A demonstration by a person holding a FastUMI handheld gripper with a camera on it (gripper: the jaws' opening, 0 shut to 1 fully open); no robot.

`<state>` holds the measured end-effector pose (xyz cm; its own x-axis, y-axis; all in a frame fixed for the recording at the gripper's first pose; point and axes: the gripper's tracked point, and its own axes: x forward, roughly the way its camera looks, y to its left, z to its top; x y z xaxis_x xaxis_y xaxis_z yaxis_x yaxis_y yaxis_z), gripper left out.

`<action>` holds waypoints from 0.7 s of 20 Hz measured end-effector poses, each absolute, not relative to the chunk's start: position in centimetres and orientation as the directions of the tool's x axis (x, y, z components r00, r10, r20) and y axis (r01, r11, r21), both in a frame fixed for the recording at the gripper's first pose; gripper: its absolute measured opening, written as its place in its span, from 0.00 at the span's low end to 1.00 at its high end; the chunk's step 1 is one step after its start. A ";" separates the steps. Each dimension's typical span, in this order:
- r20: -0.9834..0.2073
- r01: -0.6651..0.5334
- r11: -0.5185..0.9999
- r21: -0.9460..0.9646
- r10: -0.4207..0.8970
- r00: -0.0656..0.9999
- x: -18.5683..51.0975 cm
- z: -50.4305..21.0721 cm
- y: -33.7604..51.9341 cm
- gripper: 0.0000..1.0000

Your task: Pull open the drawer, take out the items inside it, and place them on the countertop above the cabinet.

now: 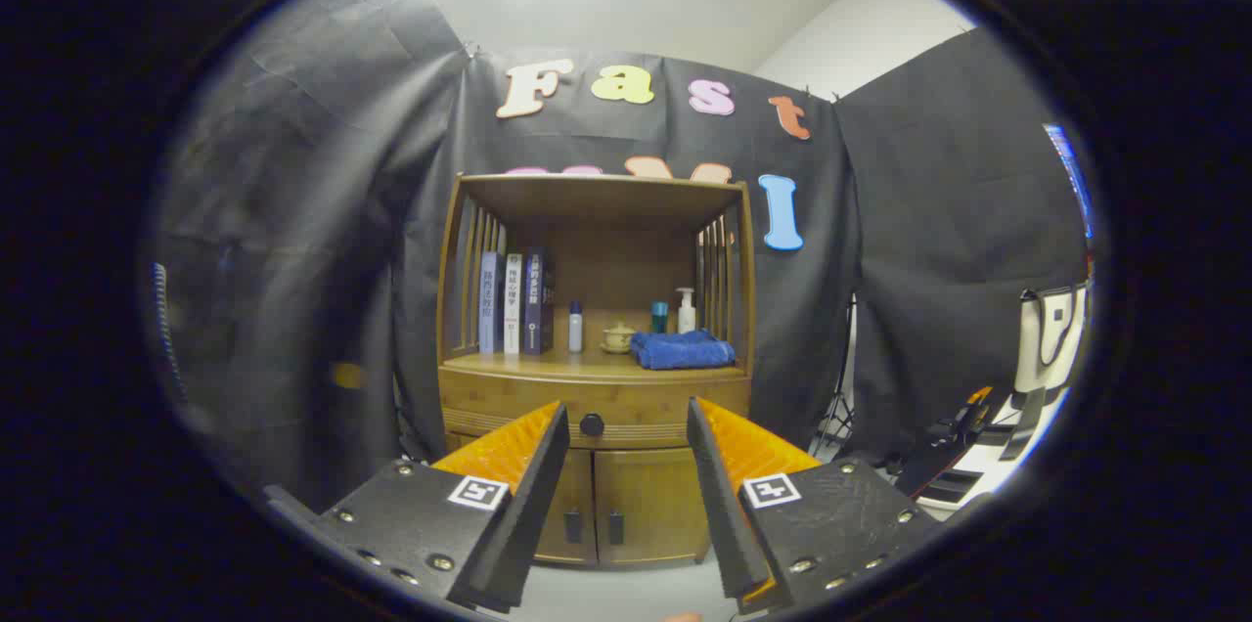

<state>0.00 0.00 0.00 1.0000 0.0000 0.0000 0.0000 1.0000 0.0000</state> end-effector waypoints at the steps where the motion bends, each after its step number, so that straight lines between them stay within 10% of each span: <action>1: -0.005 0.002 1.000 -0.001 -0.002 1.000 0.0 -0.1 -0.1 0.73; 14: -0.077 0.013 1.000 0.006 -0.012 0.997 1.3 -1.9 -0.2 0.73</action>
<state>1.34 -0.17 -1.89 0.9970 -0.0122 -0.0766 0.0127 0.9999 0.0059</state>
